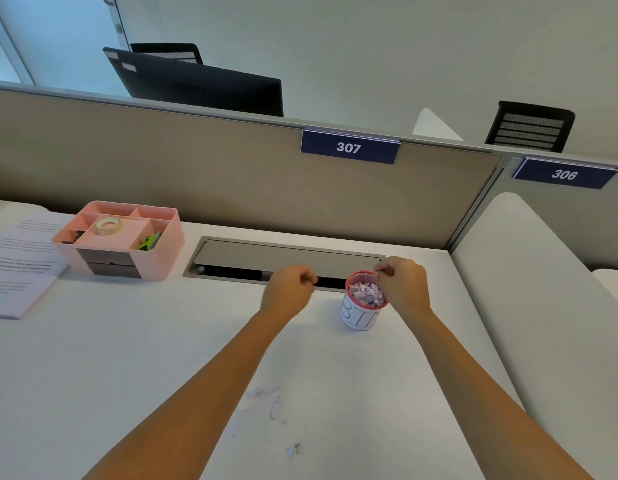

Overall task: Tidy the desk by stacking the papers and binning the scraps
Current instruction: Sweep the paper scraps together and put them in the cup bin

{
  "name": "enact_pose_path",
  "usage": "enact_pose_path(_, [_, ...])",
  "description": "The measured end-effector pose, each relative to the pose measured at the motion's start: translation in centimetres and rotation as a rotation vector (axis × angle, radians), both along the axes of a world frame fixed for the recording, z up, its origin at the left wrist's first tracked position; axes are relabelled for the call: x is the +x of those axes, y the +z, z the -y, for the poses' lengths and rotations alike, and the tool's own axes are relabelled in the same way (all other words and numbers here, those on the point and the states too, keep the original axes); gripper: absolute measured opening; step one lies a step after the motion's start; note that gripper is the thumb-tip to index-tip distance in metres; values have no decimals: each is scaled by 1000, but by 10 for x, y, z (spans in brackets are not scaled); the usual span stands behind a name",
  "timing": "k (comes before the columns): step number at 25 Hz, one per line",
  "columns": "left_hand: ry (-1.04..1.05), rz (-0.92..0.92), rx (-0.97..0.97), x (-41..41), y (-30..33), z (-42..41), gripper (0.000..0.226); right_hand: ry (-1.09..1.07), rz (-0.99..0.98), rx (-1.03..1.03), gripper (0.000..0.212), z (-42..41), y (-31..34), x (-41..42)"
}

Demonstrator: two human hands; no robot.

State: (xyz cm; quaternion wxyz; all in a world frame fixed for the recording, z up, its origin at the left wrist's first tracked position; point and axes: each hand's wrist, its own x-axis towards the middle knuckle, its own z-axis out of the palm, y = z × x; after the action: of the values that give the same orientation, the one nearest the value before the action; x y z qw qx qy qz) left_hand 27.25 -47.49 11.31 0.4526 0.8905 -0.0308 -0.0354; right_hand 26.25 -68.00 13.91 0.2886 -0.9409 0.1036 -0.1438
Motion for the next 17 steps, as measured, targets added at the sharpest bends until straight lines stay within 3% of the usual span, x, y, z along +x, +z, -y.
enact_pose_path(4, [40,3,113,-57,-57,-90,24,118,201,131,14,-34,-38,-58])
enact_pose_path(8, [74,161,345,-126,-104,-160,34,255,-40,168,22,-71,-105,-130])
enact_pose_path(11, [-6,205,581,-159,-113,-174,50,355,-194,42,64,-95,-139,-171])
enact_pose_path(13, [-6,160,637,-165,-111,-170,53,426,-260,-171,98,-111,-153,-186])
enact_pose_path(15, [4,152,659,-165,-111,-167,53,433,-285,-330,114,-129,-155,-193])
enact_pose_path(17, [3,154,675,-163,-111,-167,52,403,-271,-359,119,-146,-152,-189])
